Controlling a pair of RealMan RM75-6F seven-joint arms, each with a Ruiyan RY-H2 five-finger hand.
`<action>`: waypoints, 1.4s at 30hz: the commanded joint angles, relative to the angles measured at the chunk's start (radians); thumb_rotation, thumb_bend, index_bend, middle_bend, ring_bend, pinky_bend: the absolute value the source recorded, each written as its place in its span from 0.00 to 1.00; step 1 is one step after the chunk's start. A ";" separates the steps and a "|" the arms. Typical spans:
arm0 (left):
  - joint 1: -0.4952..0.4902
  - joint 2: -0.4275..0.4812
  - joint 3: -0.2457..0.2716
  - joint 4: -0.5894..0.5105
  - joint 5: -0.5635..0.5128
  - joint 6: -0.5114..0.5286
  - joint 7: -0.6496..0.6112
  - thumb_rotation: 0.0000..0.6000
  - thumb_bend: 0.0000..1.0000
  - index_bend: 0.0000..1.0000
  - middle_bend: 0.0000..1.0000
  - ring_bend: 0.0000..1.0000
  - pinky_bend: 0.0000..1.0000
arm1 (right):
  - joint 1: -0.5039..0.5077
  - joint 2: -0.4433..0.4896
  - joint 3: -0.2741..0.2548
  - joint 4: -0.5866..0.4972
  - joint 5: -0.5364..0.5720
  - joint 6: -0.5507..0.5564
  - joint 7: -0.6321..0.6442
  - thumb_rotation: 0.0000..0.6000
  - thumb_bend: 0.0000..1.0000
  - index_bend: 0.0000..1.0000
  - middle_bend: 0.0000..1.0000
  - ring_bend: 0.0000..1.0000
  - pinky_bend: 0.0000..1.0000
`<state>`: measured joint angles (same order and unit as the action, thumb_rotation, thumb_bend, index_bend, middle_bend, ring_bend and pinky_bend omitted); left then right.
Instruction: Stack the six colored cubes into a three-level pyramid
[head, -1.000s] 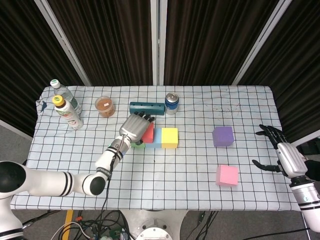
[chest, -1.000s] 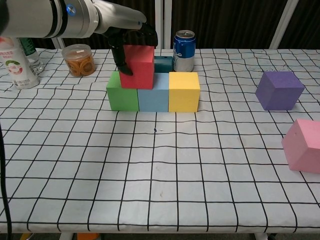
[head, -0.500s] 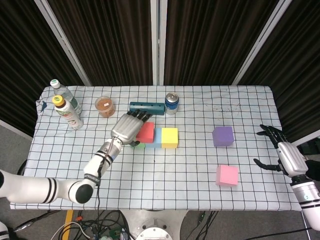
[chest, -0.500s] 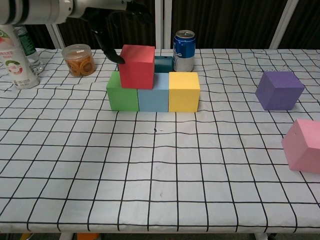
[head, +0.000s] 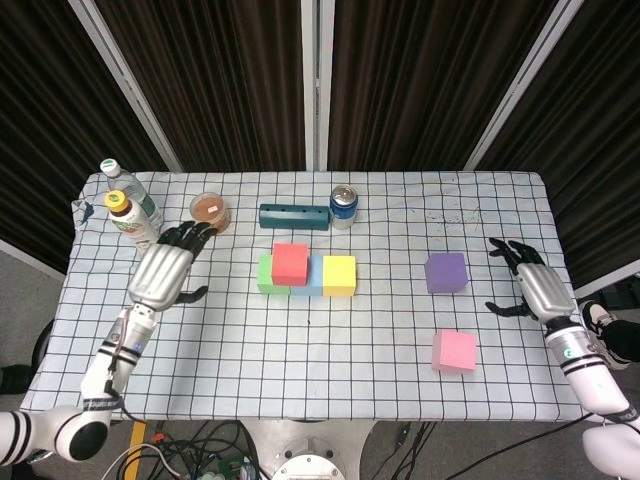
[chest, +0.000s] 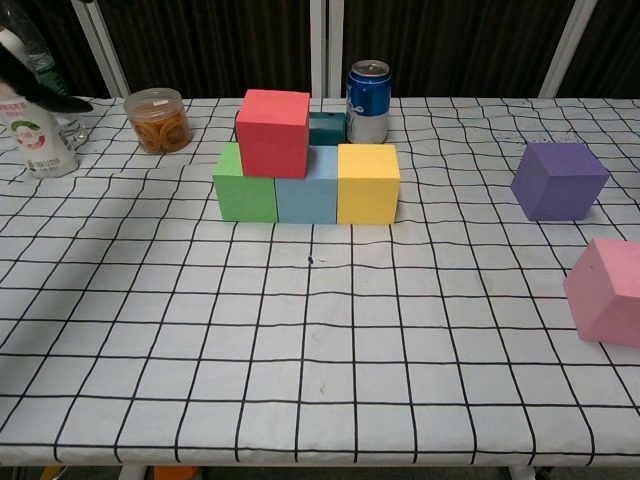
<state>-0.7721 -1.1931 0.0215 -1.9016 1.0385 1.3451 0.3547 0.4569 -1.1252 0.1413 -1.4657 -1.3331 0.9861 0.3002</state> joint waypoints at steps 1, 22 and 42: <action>0.051 0.020 0.022 0.009 0.042 0.017 -0.044 1.00 0.17 0.13 0.10 0.08 0.17 | 0.050 -0.062 0.021 0.075 0.038 -0.053 -0.056 1.00 0.09 0.00 0.19 0.00 0.00; 0.288 0.061 0.004 0.053 0.160 0.084 -0.201 1.00 0.17 0.14 0.10 0.08 0.17 | 0.164 -0.289 0.008 0.361 0.029 -0.179 -0.066 1.00 0.12 0.00 0.25 0.00 0.00; 0.387 0.047 -0.052 0.124 0.164 0.048 -0.236 1.00 0.17 0.15 0.11 0.08 0.17 | 0.187 -0.084 0.100 -0.121 0.086 -0.099 -0.146 1.00 0.20 0.00 0.43 0.00 0.00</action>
<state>-0.3872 -1.1465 -0.0277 -1.7794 1.2000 1.3974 0.1187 0.6178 -1.2562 0.2067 -1.4867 -1.3102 0.9057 0.2359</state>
